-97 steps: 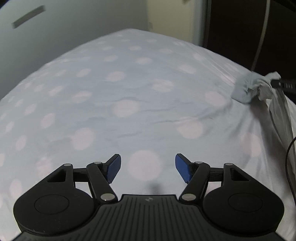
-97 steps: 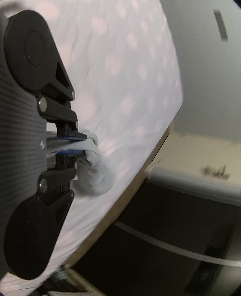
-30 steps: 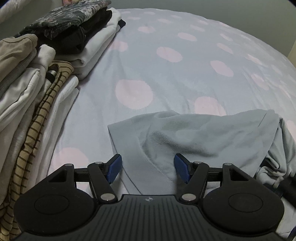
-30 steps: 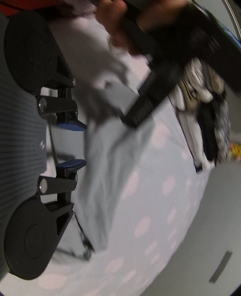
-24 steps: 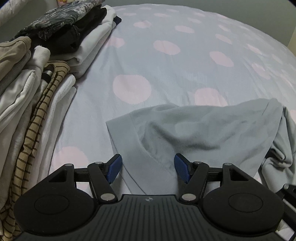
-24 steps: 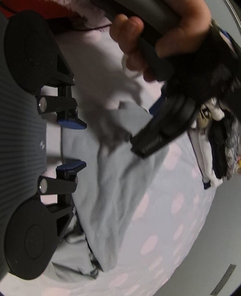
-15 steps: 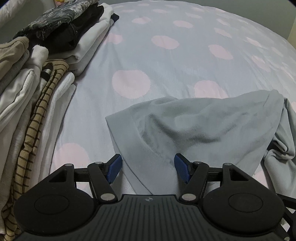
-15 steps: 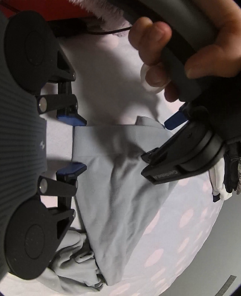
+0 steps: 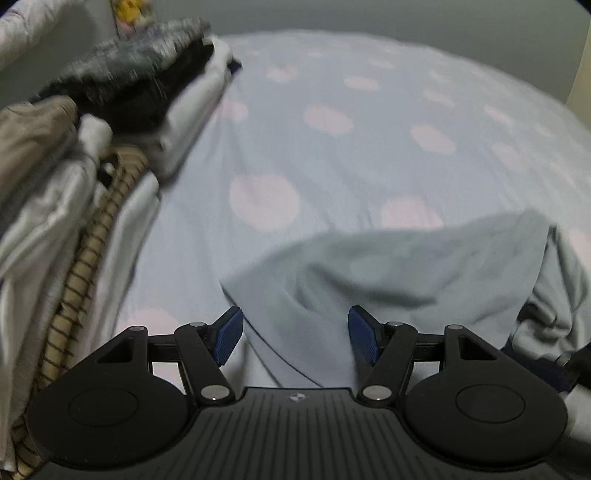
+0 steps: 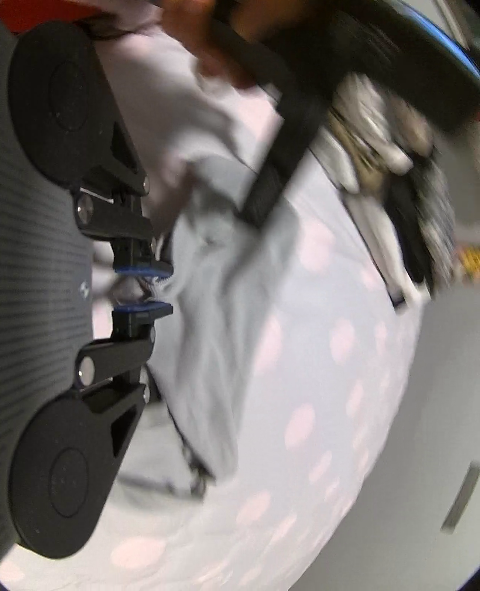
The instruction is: Fold clothes
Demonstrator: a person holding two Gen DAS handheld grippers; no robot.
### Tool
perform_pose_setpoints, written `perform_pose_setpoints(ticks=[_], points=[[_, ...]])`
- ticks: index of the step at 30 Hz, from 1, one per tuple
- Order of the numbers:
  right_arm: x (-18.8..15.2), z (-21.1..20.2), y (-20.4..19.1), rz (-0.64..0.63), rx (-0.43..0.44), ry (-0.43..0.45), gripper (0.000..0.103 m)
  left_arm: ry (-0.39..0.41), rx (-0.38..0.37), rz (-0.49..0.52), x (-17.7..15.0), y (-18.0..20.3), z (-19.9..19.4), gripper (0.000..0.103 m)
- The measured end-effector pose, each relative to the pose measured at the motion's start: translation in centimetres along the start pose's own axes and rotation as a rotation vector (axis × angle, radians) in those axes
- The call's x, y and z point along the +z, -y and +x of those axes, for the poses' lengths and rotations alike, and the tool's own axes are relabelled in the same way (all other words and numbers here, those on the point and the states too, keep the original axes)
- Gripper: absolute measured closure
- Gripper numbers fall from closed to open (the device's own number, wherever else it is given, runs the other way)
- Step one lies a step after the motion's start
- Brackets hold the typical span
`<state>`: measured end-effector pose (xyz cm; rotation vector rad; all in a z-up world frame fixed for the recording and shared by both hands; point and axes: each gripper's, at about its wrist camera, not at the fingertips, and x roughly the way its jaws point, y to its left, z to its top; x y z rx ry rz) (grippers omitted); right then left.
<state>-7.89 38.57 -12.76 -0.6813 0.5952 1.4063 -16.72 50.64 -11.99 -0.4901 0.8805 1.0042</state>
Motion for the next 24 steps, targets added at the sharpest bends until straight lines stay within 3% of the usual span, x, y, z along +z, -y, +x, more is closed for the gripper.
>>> perform_pose_setpoints(ticks=[2, 6, 10, 13, 14, 15, 16, 17, 21, 24], points=[[0.6, -0.6, 2.3, 0.049, -0.101, 0.025, 0.103, 0.048, -0.009, -0.022, 0.2, -0.4, -0.8, 0.028], [1.1, -0.8, 7.8, 0.199, -0.17, -0.007, 0.103, 0.072, -0.023, -0.035, 0.6, -0.8, -1.3, 0.028], [0.2, -0.9, 8.2, 0.194, -0.179, -0.029, 0.102, 0.052, -0.012, -0.012, 0.7, -0.6, -1.0, 0.028], [-0.9, -0.9, 8.6, 0.208, -0.188, -0.057, 0.098, 0.008, -0.002, -0.013, 0.2, -1.0, -0.4, 0.028], [-1.5, -1.0, 8.9, 0.229, -0.186, -0.071, 0.091, -0.013, -0.008, -0.025, 0.0, -1.3, -0.2, 0.028], [-2.2, -1.3, 9.3, 0.249, -0.185, -0.083, 0.085, -0.035, -0.018, -0.043, -0.1, -1.6, 0.1, 0.028], [-3.2, -1.7, 9.8, 0.267, -0.187, -0.09, 0.071, -0.05, -0.03, -0.062, -0.2, -1.9, 0.3, 0.028], [-4.2, -2.1, 10.3, 0.285, -0.189, -0.096, 0.068, -0.053, -0.043, -0.071, -0.3, -1.9, 0.4, 0.028], [-6.7, -3.4, 11.7, 0.343, -0.193, -0.13, 0.068, -0.041, -0.095, -0.04, -0.4, -1.1, -0.2, 0.028], [-8.3, -4.6, 12.3, 0.382, -0.17, -0.154, 0.068, -0.048, -0.205, 0.055, -0.9, 0.9, -1.2, 0.028]])
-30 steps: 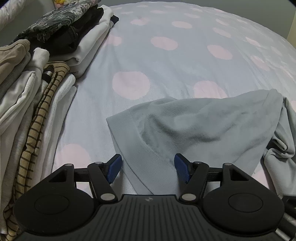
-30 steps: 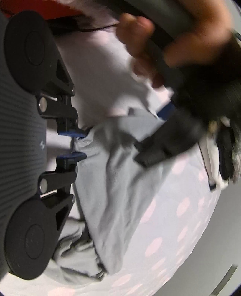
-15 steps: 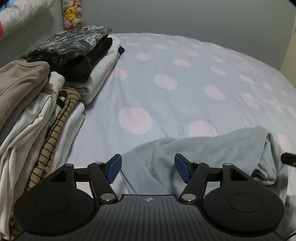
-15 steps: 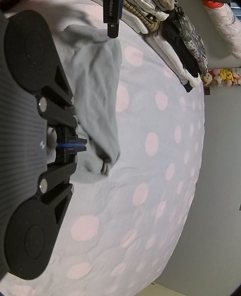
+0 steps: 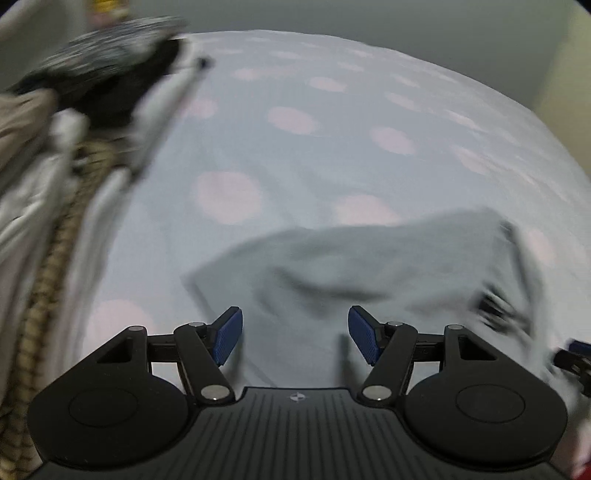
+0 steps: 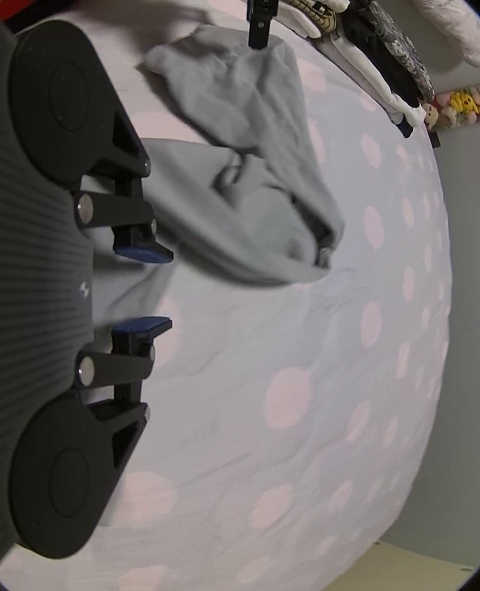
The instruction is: Fold clothes
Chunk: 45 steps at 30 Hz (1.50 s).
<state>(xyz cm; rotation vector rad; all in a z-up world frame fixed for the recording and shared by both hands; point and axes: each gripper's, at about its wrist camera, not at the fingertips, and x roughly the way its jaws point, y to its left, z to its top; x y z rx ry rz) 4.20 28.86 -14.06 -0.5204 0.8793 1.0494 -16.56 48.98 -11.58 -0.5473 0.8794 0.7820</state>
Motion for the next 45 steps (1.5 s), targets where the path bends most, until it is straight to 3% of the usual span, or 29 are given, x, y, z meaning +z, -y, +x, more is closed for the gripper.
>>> perform_pose_setpoints(ticks=[5, 10, 12, 14, 15, 16, 17, 19, 21, 25, 28, 35, 41, 45], points=[[-2.4, -1.3, 0.5, -0.01, 0.039, -0.084, 0.063, -0.071, -0.127, 0.203, -1.5, 4.3, 0.1, 0.028], [-4.3, -1.5, 0.0, -0.092, 0.06, -0.154, 0.039, -0.177, -0.096, 0.379, -3.6, 7.7, 1.7, 0.028], [-4.9, -1.0, -0.4, -0.139, 0.038, -0.183, 0.036, -0.203, -0.06, 0.423, -4.1, 8.4, 2.4, 0.028], [-5.3, -0.4, -0.6, -0.161, 0.012, -0.199, 0.044, -0.197, -0.014, 0.432, -4.4, 8.5, 2.8, 0.028], [-5.3, -0.4, -0.5, -0.16, -0.002, -0.197, 0.048, -0.194, 0.008, 0.437, -4.5, 8.6, 3.0, 0.039], [-5.4, -0.4, -0.4, -0.157, -0.013, -0.191, 0.062, -0.185, 0.028, 0.433, -4.5, 8.5, 3.0, 0.049], [-5.2, -1.0, -0.1, -0.142, -0.013, -0.169, 0.082, -0.167, 0.04, 0.412, -4.3, 8.2, 2.8, 0.068], [-5.0, -2.1, 0.5, -0.112, -0.015, -0.125, 0.095, -0.139, 0.017, 0.333, -3.7, 7.1, 2.1, 0.083], [-4.7, -3.2, 1.2, -0.083, -0.016, -0.081, 0.096, -0.105, 0.025, 0.239, -2.8, 5.9, 1.4, 0.091], [-3.7, -6.5, 3.6, -0.022, -0.09, 0.032, 0.098, 0.015, 0.063, 0.123, -0.9, 4.3, -1.5, 0.093], [-2.8, -9.3, 6.4, 0.024, -0.173, 0.115, 0.098, 0.107, 0.113, 0.102, 1.1, 3.4, -4.2, 0.096], [-1.8, -14.8, 14.5, 0.178, -0.361, 0.209, 0.098, 0.253, 0.243, 0.087, 5.9, 0.5, -10.5, 0.096], [-1.4, -18.0, 19.0, 0.265, -0.454, 0.255, 0.098, 0.309, 0.297, 0.123, 7.4, 0.8, -13.9, 0.096], [-0.6, -17.4, 19.8, 0.216, -0.471, 0.22, 0.098, 0.255, 0.319, 0.181, 7.2, 2.1, -13.3, 0.096]])
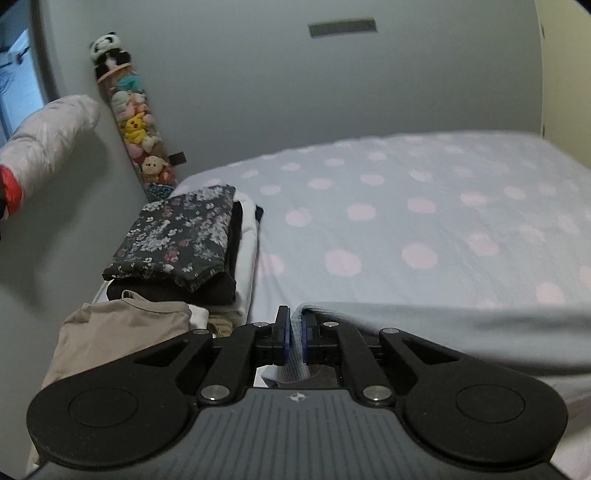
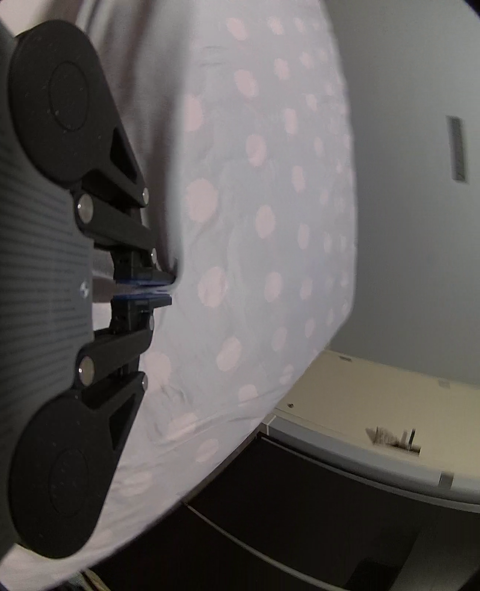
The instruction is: Fold clothes
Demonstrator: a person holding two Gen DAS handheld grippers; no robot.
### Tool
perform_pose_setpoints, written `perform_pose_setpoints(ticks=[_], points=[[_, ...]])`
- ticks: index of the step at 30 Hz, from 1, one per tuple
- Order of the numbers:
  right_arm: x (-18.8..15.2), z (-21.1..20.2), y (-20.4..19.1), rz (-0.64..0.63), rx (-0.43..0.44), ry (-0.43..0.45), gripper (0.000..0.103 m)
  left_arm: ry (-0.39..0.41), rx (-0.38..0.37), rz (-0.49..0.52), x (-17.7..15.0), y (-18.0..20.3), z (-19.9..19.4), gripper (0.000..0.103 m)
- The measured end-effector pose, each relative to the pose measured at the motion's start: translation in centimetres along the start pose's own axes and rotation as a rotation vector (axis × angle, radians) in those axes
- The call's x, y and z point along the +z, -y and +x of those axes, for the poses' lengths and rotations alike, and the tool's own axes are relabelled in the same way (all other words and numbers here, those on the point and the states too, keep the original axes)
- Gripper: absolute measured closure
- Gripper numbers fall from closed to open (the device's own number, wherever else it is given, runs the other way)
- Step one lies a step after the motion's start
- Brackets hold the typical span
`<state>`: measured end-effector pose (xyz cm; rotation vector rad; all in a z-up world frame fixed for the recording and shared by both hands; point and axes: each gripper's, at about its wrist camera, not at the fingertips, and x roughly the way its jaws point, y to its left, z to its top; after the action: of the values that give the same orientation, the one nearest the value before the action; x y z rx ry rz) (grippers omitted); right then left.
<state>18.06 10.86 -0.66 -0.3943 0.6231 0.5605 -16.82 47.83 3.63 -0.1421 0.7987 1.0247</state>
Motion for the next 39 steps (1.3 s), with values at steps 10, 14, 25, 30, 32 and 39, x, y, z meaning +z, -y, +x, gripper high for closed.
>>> perform_pose_setpoints(ticks=[10, 14, 25, 30, 32, 39], points=[[0.0, 9.2, -3.0, -0.019, 0.058, -0.103, 0.098, -0.071, 0.057, 0.112, -1.1, 4.1, 7.2, 0.095], [1.0, 11.1, -3.8, 0.012, 0.071, -0.097, 0.09, -0.058, 0.049, 0.13, -0.3, 4.4, 8.9, 0.077], [-0.4, 10.9, -3.9, -0.077, 0.087, -0.099, 0.081, -0.018, -0.014, 0.431, -2.3, 5.0, 9.7, 0.073], [-2.3, 10.1, -3.4, -0.111, 0.142, -0.155, 0.072, -0.092, -0.077, 0.492, -5.1, 4.8, 10.9, 0.055], [-3.2, 9.6, -3.1, -0.115, 0.163, -0.173, 0.072, -0.118, -0.067, 0.487, -5.9, 4.6, 11.8, 0.054], [-5.9, 6.9, -2.1, -0.154, 0.222, -0.226, 0.072, -0.181, -0.05, 0.397, -6.2, 3.5, 13.8, 0.054]])
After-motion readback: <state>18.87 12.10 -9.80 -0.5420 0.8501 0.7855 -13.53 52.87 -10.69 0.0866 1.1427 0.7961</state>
